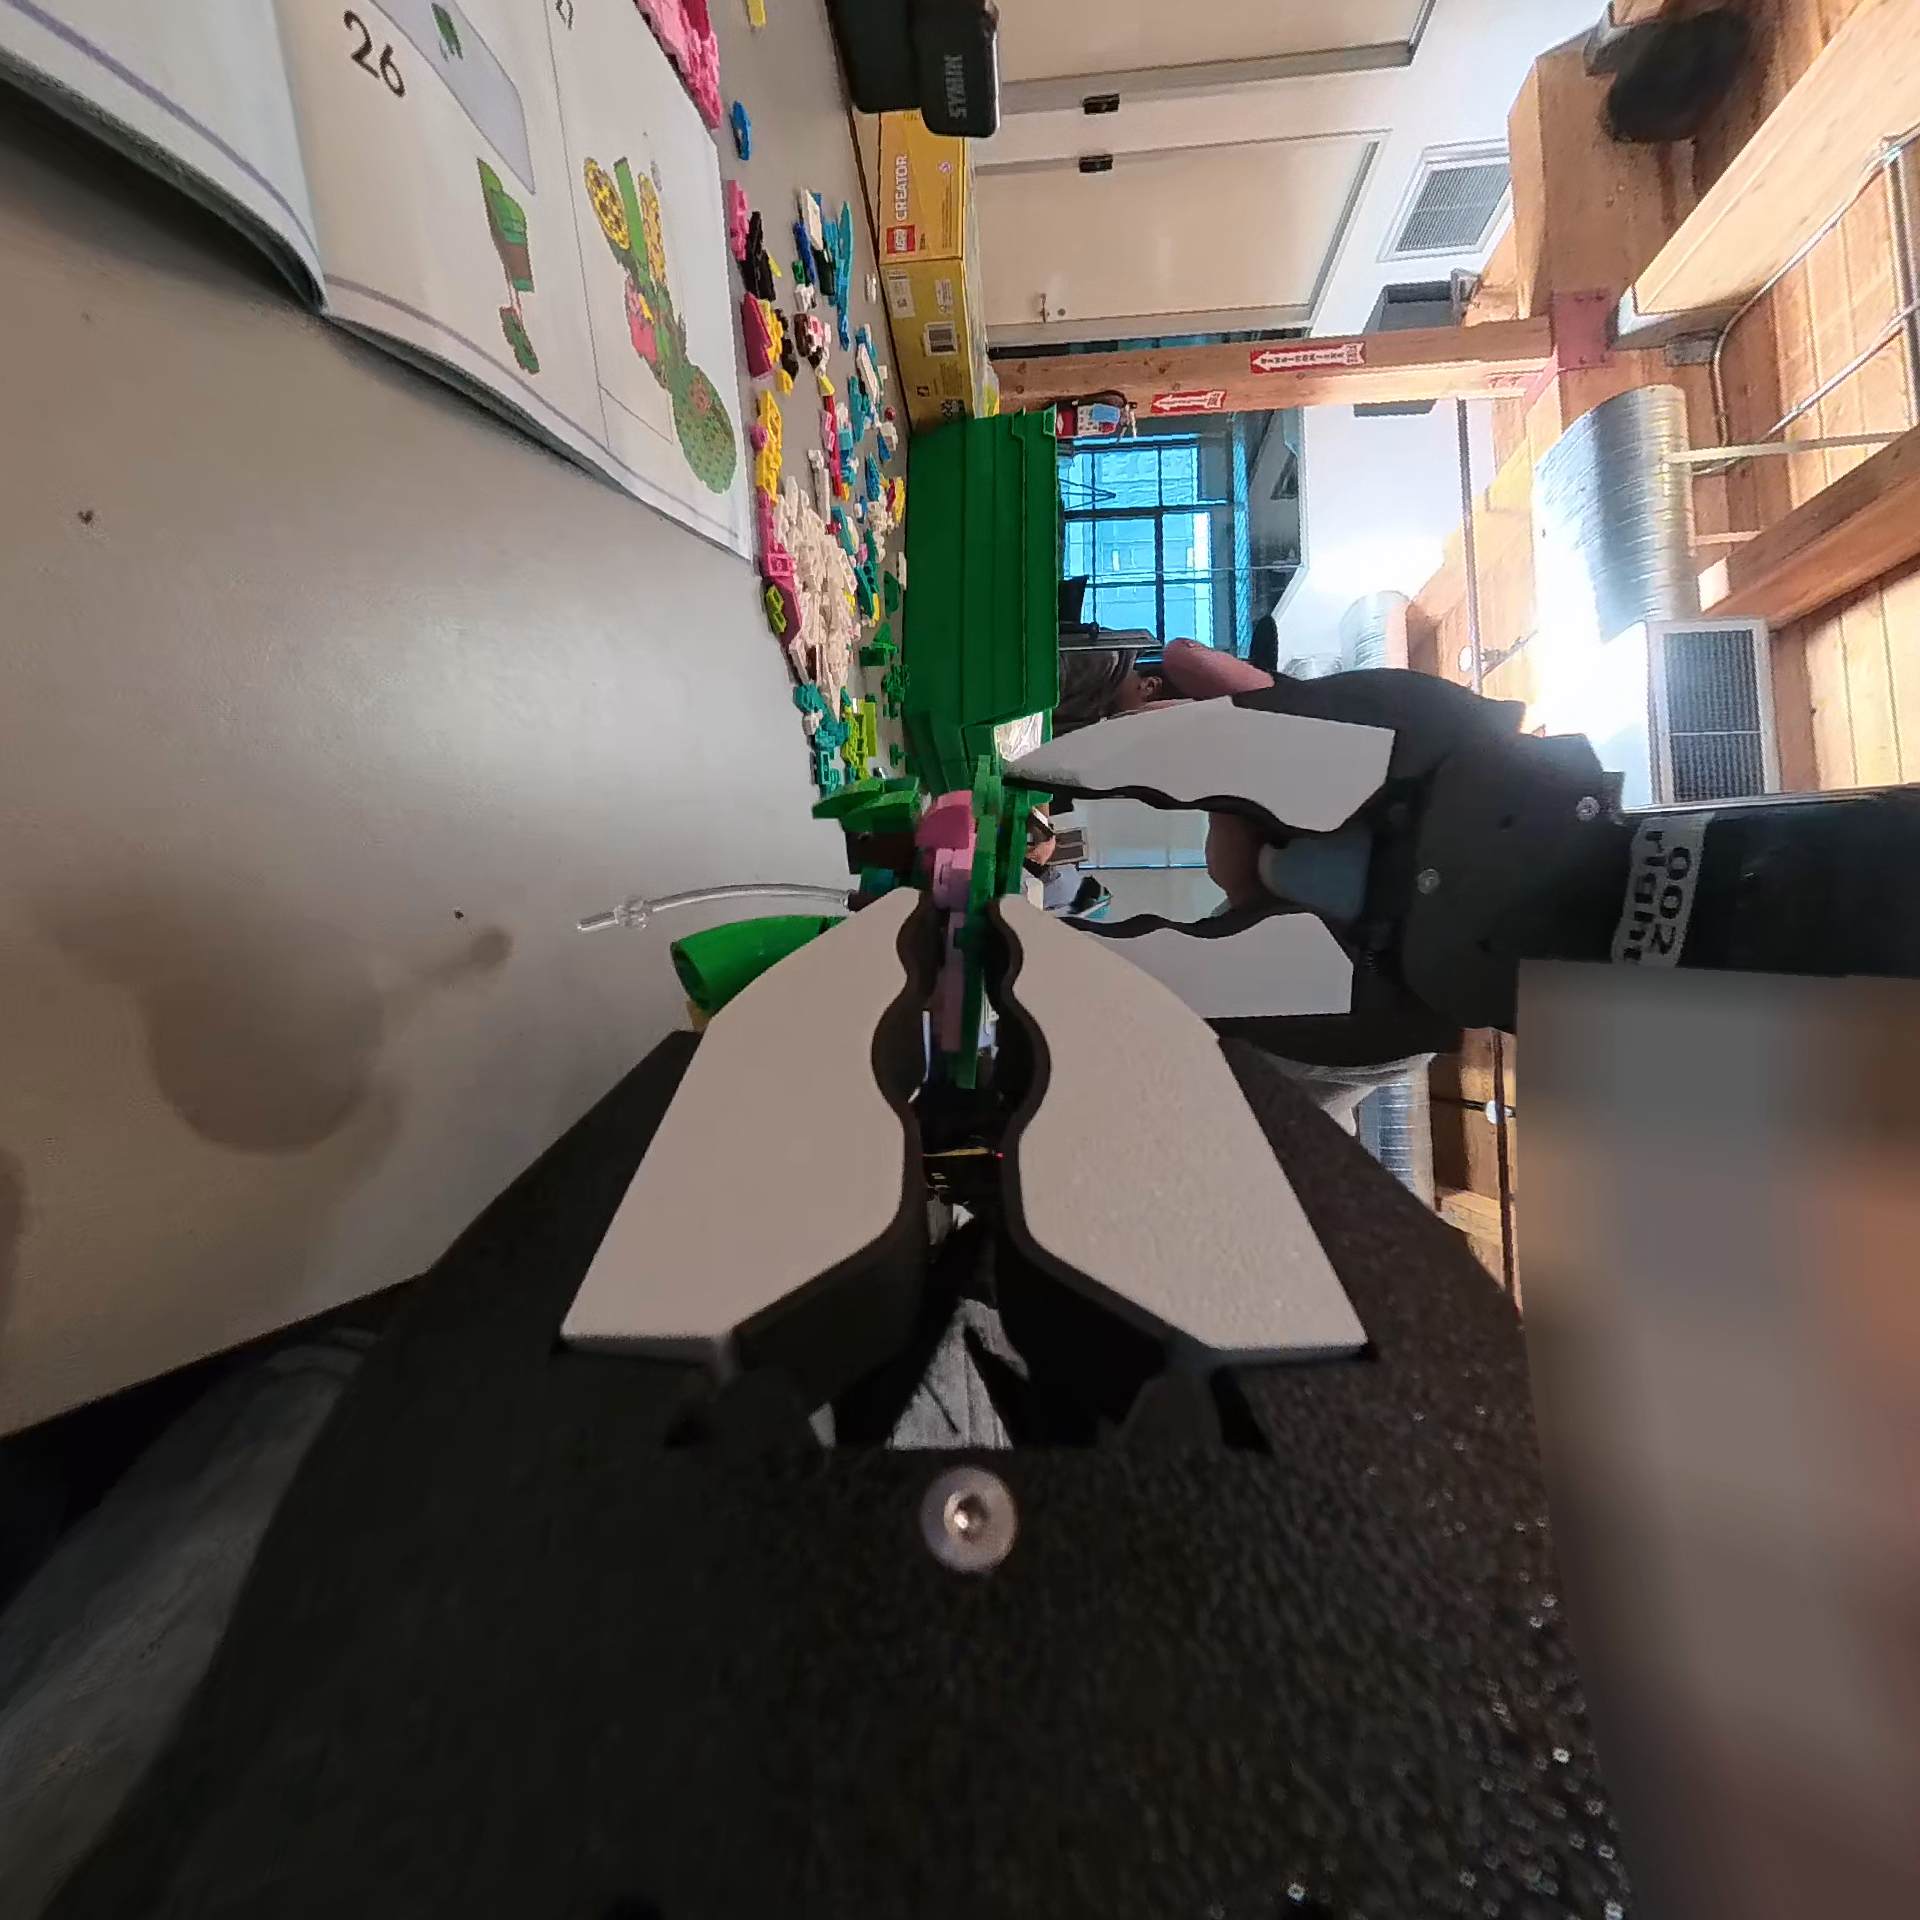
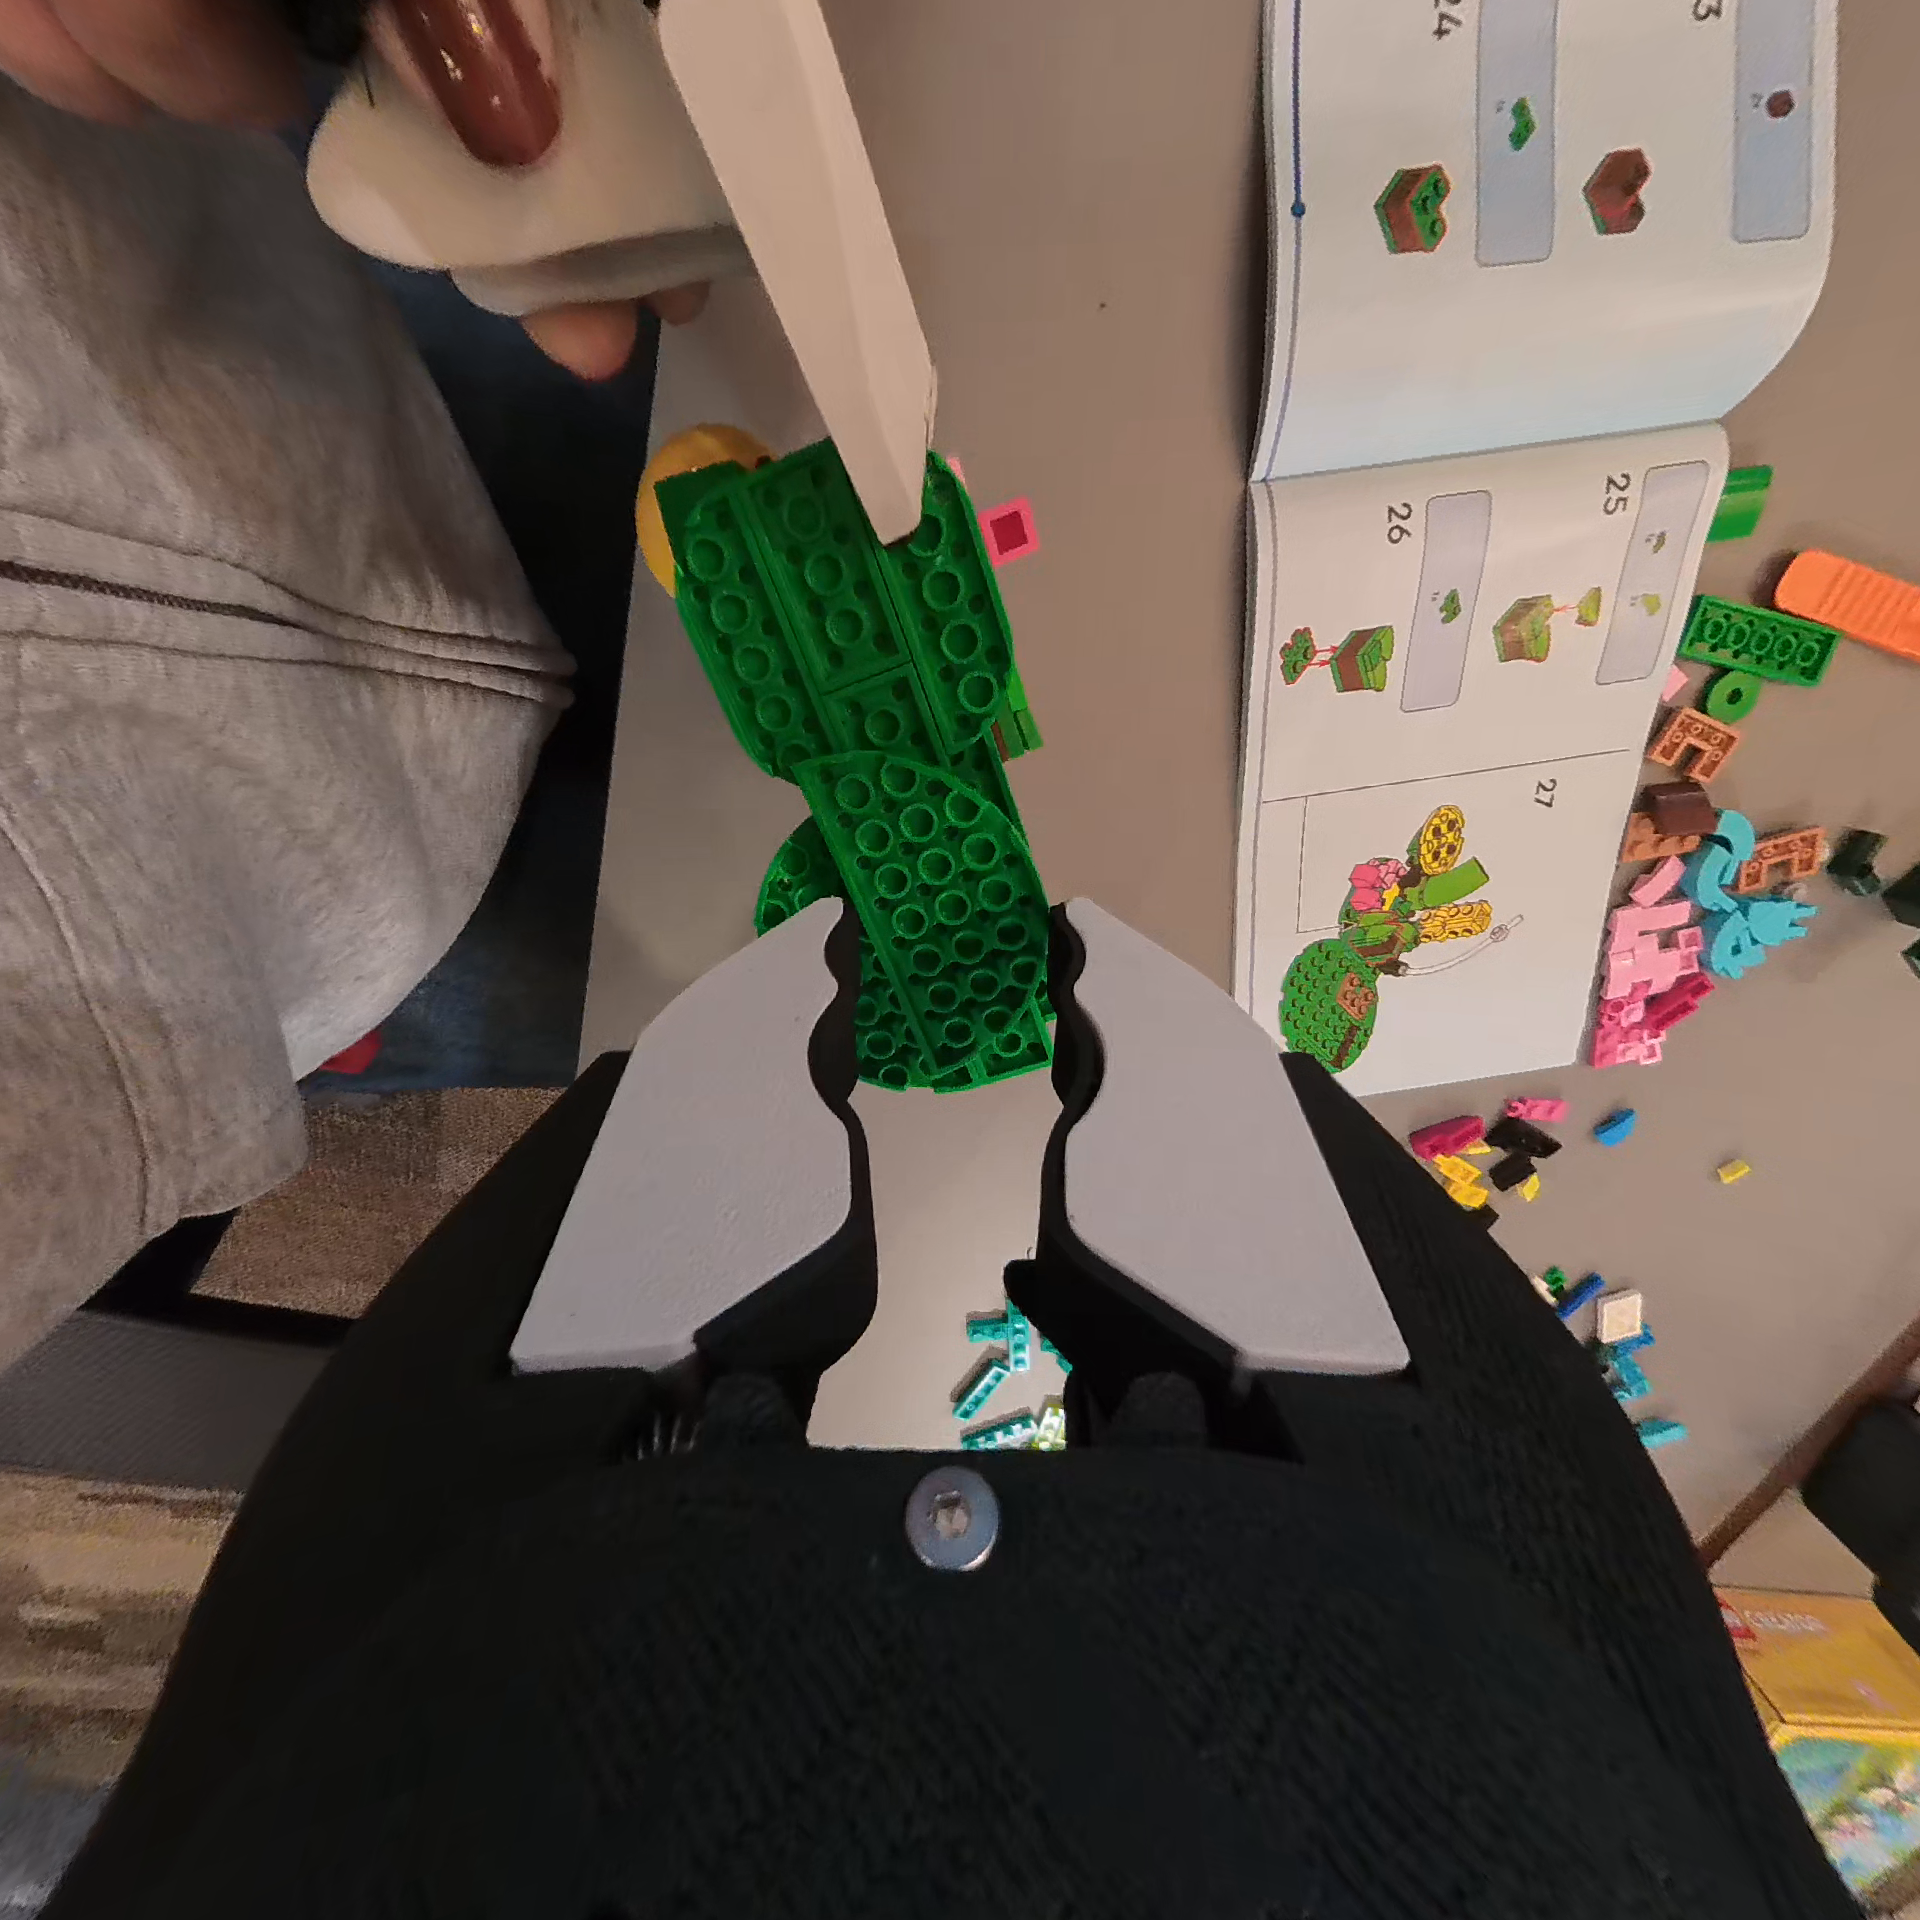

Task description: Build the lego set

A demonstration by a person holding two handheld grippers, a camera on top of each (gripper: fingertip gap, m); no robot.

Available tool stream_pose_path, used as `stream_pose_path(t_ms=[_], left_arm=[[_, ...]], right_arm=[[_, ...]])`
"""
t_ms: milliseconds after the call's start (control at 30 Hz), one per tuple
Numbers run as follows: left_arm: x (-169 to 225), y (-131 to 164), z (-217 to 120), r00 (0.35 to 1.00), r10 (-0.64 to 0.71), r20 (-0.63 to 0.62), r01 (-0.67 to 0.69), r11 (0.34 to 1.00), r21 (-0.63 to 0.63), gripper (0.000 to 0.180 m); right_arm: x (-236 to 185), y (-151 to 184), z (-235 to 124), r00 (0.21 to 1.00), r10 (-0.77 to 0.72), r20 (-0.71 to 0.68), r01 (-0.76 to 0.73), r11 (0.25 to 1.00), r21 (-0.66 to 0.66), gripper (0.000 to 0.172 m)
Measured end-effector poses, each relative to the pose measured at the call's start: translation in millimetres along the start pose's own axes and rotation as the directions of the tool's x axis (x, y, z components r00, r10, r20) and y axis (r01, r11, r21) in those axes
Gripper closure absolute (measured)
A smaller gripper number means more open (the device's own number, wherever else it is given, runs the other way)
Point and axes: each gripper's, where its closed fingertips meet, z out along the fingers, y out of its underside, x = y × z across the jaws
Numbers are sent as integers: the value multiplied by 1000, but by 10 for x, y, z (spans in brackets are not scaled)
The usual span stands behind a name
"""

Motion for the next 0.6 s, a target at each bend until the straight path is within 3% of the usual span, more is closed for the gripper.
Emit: stream_pose_path(t_ms=[367, 500, 600], left_arm=[[-11, 80, 39, 1000, -23, -16, 22, 999, -45, 173], [4, 155, 53, 999, -17, -28, 15, 996, -83, 173], [18, 217, 75, 999, -7, -32, 3, 994, -109, 173]], right_arm=[[-20, 99, -47, 997, 32, 74, -34, 999, 26, 124], [-29, 164, -200, 976, 46, 212, -74, 989, 127, 125], [-52, 104, -258, 917, 119, 380, -210, 955, 208, 125]])
